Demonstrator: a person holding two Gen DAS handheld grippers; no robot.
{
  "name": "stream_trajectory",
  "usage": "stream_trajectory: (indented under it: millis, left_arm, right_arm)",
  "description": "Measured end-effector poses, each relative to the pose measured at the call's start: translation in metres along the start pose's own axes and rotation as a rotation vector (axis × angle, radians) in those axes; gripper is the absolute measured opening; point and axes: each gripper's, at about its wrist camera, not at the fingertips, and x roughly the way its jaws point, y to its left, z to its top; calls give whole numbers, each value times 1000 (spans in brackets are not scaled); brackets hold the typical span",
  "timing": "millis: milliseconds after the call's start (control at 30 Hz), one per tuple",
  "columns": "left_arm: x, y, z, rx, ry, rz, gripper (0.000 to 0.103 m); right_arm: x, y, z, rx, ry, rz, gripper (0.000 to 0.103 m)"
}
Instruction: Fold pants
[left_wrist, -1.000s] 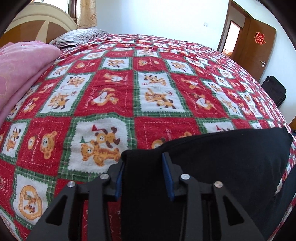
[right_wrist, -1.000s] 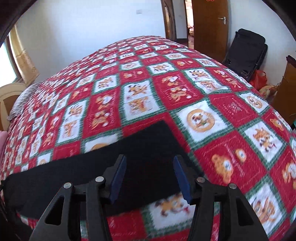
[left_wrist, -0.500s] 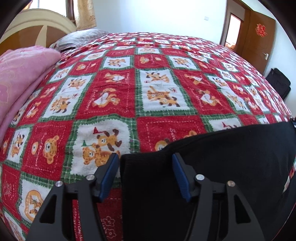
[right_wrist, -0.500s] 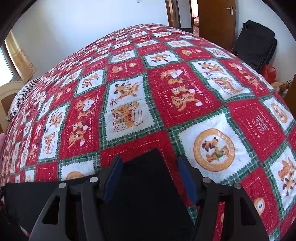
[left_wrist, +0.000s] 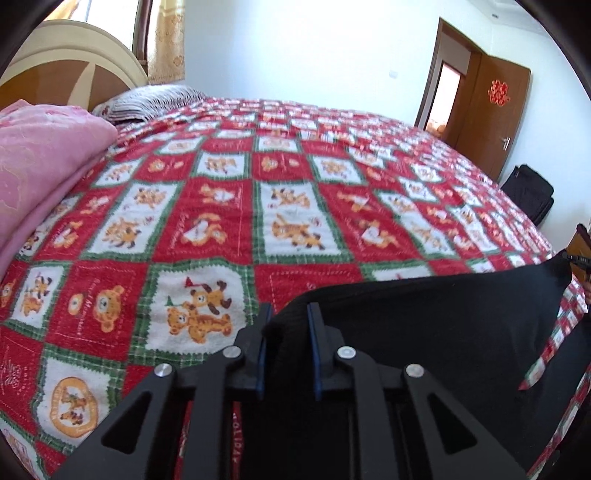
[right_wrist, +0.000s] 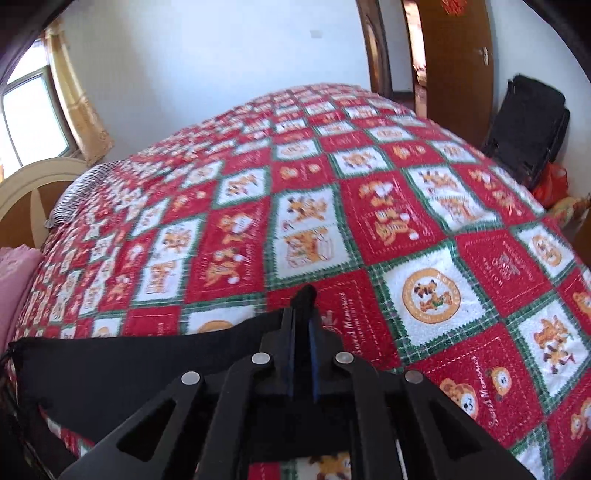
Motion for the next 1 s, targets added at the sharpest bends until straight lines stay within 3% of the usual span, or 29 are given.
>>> stream_trajectory:
  millis: [233, 600, 767, 867, 1000]
  left_arm:
    - [-35, -5, 1, -4, -81, -27, 19]
    - [-82, 3, -33, -61, -198, -98, 19]
    - [-93, 13, -61, -105, -223, -118, 19]
    - [-98, 25, -77, -145, -233, -111, 13]
    - [-99, 42, -99, -209, -236, -132, 13]
  right_arm:
    - [-64, 19, -12, -75, -168, 70, 6]
    - [-156, 5, -64, -79, -384, 290, 6]
    - [-179, -8, -96, -63, -401, 344, 6]
    - [-186, -16, -114, -56, -388, 340, 6]
    - [-194, -34, -136, -16, -380, 318, 6]
